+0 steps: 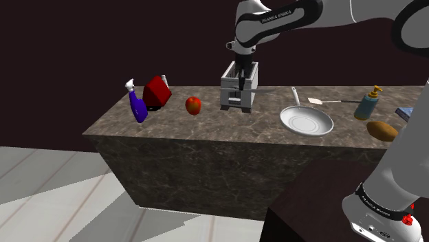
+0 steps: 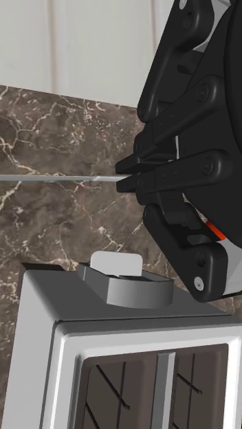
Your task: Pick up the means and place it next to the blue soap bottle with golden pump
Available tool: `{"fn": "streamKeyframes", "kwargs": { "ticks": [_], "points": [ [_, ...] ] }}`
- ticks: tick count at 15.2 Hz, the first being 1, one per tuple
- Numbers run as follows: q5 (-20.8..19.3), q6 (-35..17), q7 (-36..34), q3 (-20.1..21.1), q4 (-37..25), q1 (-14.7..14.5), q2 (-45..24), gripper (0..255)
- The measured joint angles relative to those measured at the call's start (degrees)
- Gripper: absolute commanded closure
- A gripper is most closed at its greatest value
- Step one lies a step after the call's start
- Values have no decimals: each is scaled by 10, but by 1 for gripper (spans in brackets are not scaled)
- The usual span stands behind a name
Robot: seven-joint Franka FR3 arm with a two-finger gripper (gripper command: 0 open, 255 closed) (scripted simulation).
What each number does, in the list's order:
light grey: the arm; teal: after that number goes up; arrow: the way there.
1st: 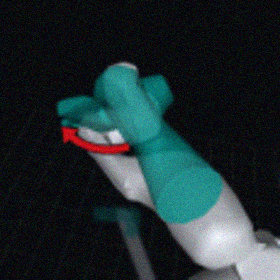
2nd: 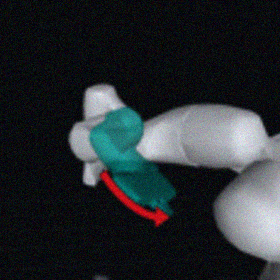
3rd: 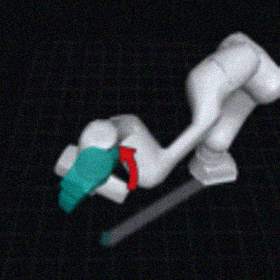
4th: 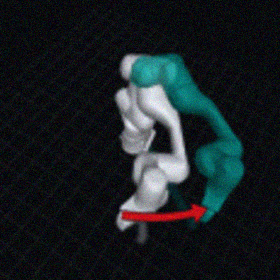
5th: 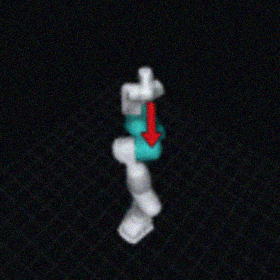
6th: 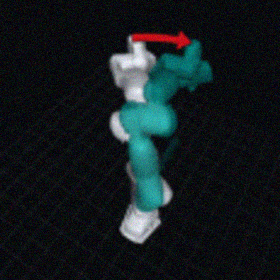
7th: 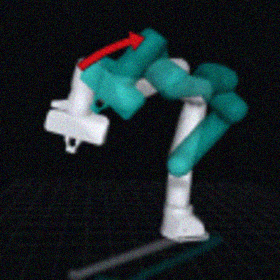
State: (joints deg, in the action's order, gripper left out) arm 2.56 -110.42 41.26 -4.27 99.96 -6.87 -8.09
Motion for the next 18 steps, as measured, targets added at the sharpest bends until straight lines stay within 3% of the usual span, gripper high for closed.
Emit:
{"fn": "streamKeyframes", "kwargs": {
  "ticks": [13,18],
  "points": [
    [-1,95,-4,0,-91,0,4,255],
    [-5,78,26,-14,-8,16,69,255]
  ]
}}
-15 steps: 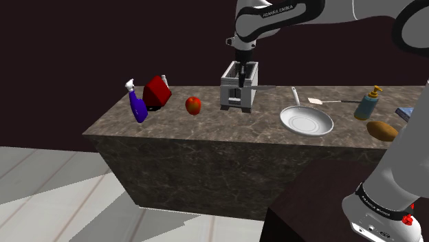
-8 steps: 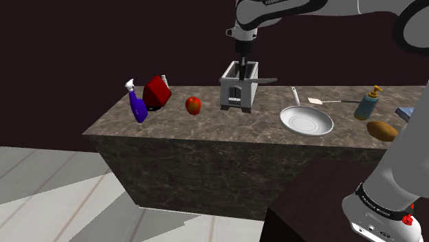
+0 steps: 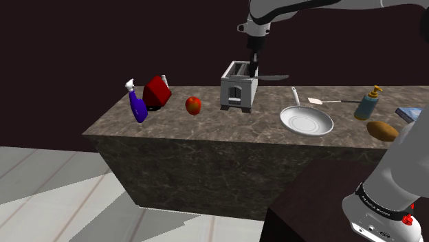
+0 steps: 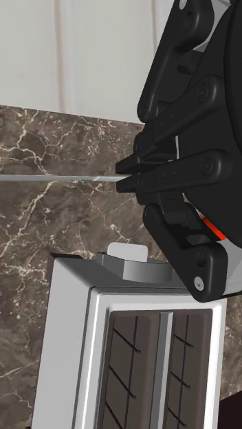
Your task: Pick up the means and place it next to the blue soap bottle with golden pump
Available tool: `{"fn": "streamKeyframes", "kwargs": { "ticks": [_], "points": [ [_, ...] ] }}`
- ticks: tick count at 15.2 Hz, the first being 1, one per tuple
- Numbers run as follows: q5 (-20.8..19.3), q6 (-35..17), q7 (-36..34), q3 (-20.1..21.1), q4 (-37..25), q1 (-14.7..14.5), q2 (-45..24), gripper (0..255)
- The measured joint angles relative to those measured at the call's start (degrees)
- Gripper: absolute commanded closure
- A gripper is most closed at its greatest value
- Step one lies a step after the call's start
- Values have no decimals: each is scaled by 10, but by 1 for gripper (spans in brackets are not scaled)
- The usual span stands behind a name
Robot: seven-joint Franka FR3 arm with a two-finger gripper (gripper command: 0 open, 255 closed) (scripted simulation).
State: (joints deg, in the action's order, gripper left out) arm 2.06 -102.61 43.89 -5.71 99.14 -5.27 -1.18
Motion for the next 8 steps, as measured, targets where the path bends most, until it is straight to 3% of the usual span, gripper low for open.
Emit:
{"fn": "streamKeyframes", "kwargs": {
  "ticks": [8],
  "points": [
    [-20,-14,63,-36,159,33,145,255]
  ]
}}
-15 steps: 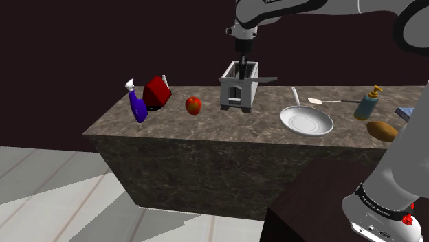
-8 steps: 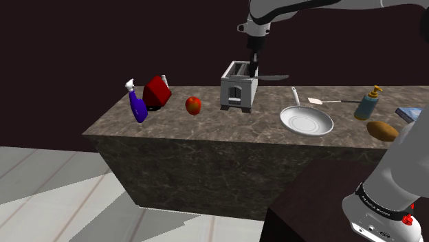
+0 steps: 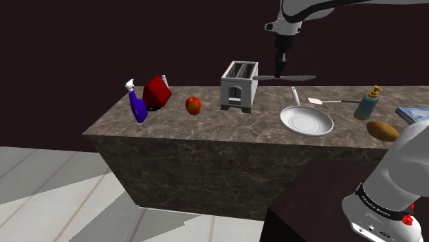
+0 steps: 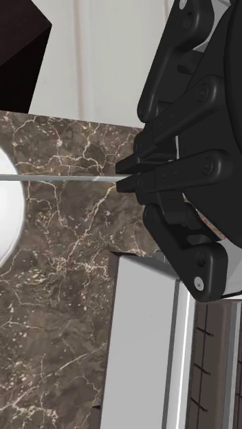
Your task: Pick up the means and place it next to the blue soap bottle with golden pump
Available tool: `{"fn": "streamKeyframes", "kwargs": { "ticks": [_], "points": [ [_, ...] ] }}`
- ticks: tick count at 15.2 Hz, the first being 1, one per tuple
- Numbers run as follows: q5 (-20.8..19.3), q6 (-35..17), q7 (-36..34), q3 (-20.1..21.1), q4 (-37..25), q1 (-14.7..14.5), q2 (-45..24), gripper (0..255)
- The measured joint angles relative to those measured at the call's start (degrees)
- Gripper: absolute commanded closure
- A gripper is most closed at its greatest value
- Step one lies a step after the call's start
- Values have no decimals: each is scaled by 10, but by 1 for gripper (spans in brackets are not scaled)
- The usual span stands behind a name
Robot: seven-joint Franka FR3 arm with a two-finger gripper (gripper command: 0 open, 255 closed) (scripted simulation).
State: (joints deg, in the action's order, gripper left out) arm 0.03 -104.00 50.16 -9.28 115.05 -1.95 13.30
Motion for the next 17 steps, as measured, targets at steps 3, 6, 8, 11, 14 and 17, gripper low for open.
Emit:
{"fn": "streamKeyframes", "kwargs": {
  "ticks": [3,6,8,11,14,17],
  "points": [
    [-12,7,27,-18,37,15,44,255],
    [-25,15,55,-36,71,30,86,255],
    [-34,20,72,-48,88,40,110,255],
    [-51,31,102,-69,113,58,147,255],
    [-71,36,137,-95,136,76,177,255],
    [-92,49,167,-115,160,97,217,255]
  ]
}}
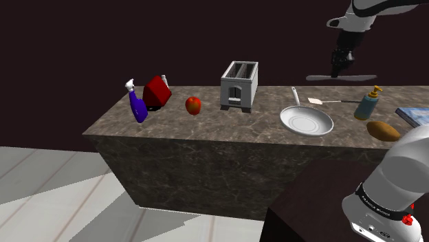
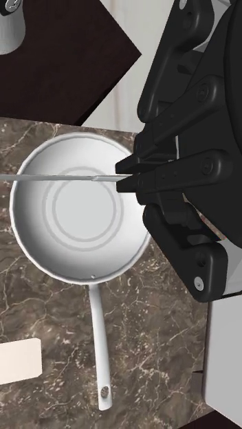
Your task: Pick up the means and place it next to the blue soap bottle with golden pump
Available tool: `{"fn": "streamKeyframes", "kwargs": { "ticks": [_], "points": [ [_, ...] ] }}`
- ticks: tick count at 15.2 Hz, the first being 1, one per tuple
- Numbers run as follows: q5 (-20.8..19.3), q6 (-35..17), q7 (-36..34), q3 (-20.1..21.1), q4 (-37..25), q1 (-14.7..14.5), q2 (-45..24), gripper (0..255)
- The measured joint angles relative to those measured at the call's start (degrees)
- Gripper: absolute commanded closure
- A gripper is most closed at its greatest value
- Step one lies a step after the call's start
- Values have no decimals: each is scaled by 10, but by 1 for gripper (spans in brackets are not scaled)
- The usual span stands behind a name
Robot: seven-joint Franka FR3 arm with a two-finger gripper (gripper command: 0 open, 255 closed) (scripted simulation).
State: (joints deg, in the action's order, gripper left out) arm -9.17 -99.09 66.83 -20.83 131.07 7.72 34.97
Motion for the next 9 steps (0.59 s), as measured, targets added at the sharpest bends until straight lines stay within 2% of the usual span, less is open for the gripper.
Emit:
{"fn": "streamKeyframes", "kwargs": {
  "ticks": [9],
  "points": [
    [-62,30,110,-85,1,50,45,255]
  ]
}}
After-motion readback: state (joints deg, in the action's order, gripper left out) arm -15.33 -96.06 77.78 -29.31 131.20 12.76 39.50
